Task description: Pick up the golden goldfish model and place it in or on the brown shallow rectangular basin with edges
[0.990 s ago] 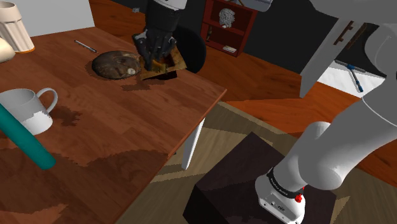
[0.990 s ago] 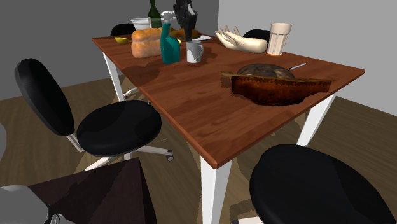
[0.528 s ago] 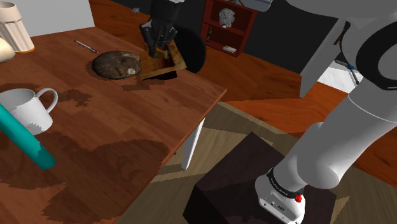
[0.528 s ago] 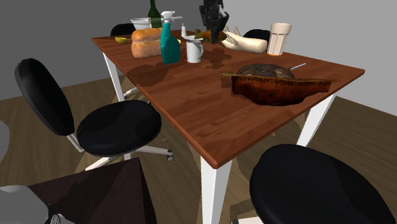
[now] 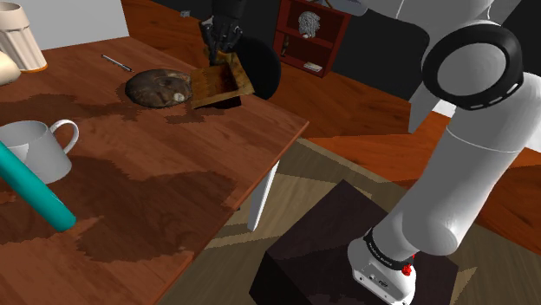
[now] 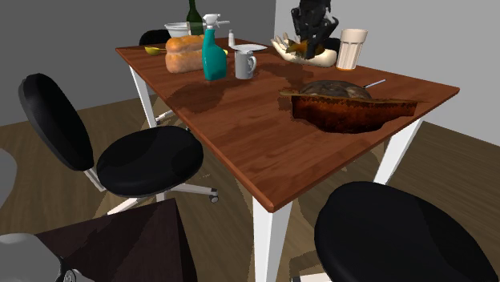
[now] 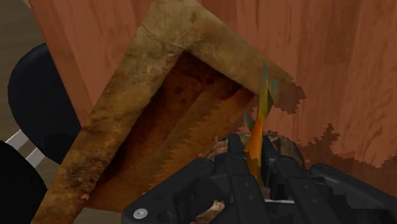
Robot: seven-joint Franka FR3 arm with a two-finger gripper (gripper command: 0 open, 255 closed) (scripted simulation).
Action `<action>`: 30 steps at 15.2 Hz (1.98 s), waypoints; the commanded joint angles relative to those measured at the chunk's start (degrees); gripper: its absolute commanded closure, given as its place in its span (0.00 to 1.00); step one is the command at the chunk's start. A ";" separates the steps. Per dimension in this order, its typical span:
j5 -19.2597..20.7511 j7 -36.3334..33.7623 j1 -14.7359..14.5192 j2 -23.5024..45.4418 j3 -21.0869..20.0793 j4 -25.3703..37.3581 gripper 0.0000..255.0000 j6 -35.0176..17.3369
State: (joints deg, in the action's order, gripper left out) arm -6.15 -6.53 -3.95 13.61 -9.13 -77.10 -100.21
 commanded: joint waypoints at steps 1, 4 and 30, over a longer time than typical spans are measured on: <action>0.10 1.79 1.06 3.79 0.71 5.25 1.00 1.73; 0.39 3.81 2.36 10.66 1.48 15.51 1.00 5.48; 0.08 7.26 4.30 14.74 2.07 12.34 0.00 -1.31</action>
State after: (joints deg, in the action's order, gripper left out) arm -6.07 0.73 0.35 28.35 -7.06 -64.76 -101.52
